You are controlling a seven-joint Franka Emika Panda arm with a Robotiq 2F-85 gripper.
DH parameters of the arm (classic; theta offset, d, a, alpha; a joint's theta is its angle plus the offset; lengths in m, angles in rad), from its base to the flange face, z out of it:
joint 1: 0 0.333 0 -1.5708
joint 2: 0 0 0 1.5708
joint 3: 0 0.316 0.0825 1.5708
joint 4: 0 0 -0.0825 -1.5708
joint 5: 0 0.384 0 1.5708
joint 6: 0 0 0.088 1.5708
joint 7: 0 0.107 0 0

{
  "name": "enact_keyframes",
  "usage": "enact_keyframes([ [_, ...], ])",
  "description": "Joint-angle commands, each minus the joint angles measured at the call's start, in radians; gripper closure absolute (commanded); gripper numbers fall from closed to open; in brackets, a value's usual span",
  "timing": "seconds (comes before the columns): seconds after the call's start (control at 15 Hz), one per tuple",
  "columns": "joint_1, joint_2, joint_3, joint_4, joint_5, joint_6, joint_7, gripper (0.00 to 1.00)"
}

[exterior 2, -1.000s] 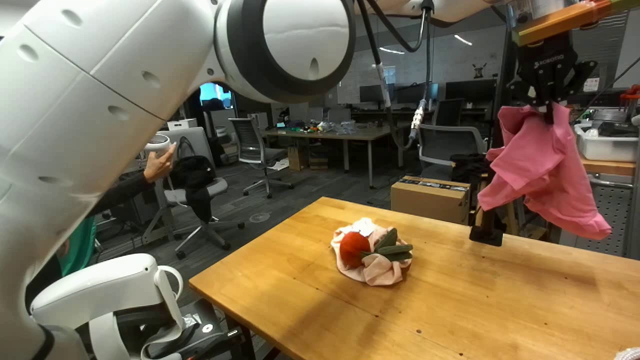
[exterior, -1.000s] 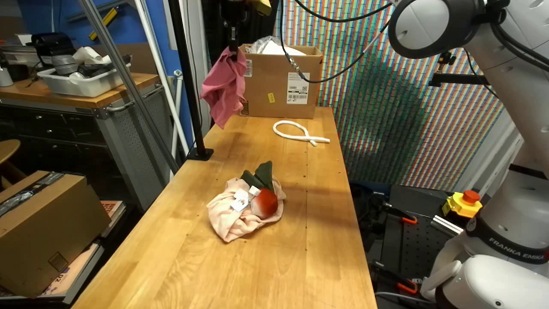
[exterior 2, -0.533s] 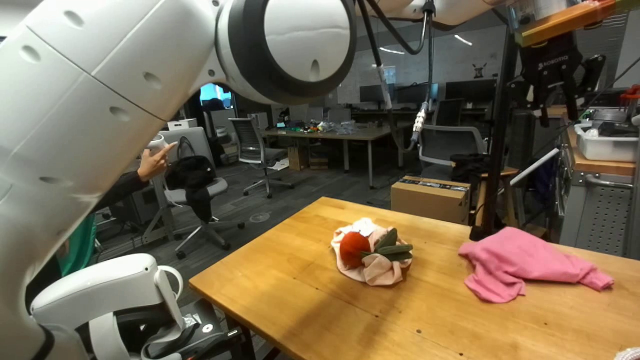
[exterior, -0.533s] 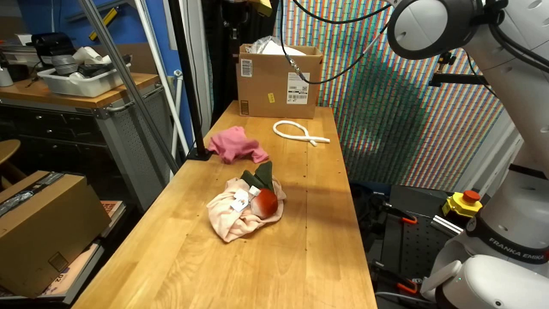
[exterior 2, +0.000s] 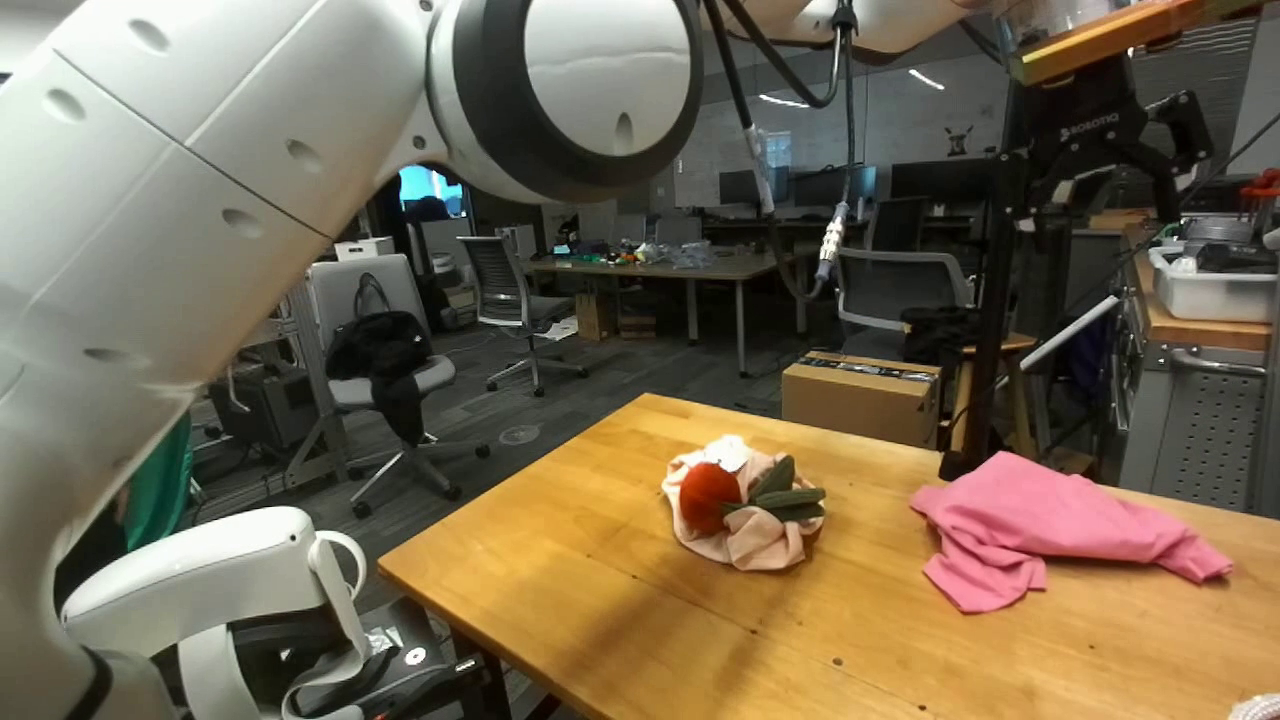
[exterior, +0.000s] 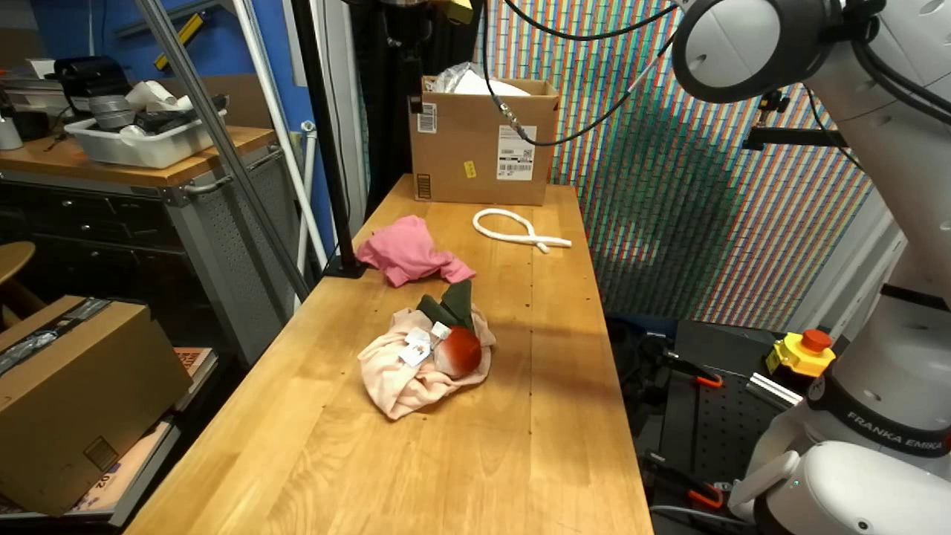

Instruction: Spread the objects and the clothes across the table

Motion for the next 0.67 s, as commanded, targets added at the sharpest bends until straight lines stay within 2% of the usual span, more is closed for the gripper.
enact_keyframes([
  [0.0, 0.061, -0.056, -0.034, -0.044, -0.064, -0.158, 0.048, 0.00],
  [0.27, 0.105, -0.117, -0.013, -0.113, -0.067, -0.298, 0.071, 0.00],
  [0.47, 0.137, -0.192, 0.005, -0.219, -0.054, -0.321, 0.087, 0.00],
  [0.6, 0.153, -0.261, 0.020, -0.332, -0.043, -0.300, 0.104, 0.00],
])
